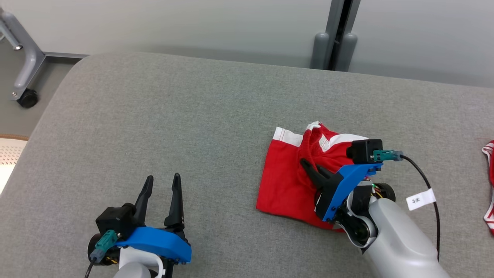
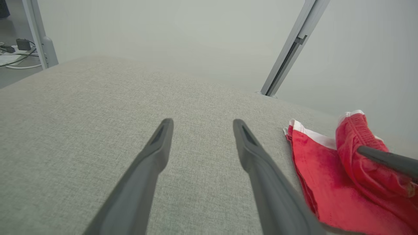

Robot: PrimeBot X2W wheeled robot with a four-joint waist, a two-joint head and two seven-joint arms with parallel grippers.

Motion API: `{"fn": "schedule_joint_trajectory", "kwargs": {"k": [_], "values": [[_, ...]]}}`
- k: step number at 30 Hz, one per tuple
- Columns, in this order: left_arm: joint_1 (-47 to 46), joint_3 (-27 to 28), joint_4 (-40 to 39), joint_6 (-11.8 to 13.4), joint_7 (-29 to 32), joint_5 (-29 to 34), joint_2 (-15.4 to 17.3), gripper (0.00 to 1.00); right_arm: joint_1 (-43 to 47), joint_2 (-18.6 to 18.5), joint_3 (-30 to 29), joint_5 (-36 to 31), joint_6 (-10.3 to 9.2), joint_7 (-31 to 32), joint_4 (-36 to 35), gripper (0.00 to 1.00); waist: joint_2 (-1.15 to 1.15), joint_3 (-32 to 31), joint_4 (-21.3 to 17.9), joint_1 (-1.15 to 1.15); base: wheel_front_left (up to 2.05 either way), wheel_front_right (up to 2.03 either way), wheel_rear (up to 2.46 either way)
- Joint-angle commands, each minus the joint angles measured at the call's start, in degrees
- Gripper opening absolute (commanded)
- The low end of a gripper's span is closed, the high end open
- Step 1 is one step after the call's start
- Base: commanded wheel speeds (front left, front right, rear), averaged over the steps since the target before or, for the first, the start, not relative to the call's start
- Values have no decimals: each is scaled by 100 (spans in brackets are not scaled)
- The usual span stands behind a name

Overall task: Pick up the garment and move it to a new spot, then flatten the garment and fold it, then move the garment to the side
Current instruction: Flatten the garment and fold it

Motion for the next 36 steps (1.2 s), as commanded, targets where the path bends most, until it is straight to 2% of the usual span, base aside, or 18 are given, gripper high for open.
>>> {"fn": "schedule_joint_trajectory", "kwargs": {"k": [1,2,3,5,7,13,17,21,24,28,34,36], "values": [[-56,-1,22,-23,-25,48,-27,100,-158,-10,104,87,2,-78,166,7,0,9,32,0,0,0,0],[-55,1,35,-40,-25,51,-36,100,-233,-10,200,107,2,-133,296,27,0,9,49,0,0,0,0],[-55,6,49,-51,-25,62,-46,100,-296,-9,294,145,2,-186,409,39,0,8,62,0,0,0,0],[-51,19,74,-59,-25,94,-72,100,-396,-9,501,267,2,-275,605,49,0,6,75,0,0,0,0],[-36,34,100,-70,-25,103,-90,100,-494,-7,768,406,2,-421,707,100,0,-4,71,0,0,0,0],[-28,58,160,-117,-25,154,-113,100,-641,-11,1563,689,2,-883,714,100,0,-41,1,0,0,0,0],[12,104,170,-124,-25,190,-83,100,-761,-14,1812,285,2,-1429,787,100,0,-88,-115,0,0,0,0],[7,114,137,-137,-25,247,-51,100,-691,-14,1684,-151,2,-1974,878,100,0,-186,-242,0,0,0,0],[-27,105,84,-151,-25,302,-24,100,-593,-14,1293,-714,2,-2302,1017,100,0,-289,-353,0,0,0,0],[-52,41,56,-163,-25,366,-42,100,-264,-12,438,-1492,2,-2467,918,100,0,-445,-499,0,0,0,0],[59,67,57,-190,-25,420,-101,100,774,-10,-840,-2487,2,-2491,-2,100,0,-655,-693,0,0,0,0],[132,112,79,-197,-25,462,-107,100,1197,-10,-1146,-2623,2,-2490,-373,100,0,-713,-741,0,0,0,0]]}}
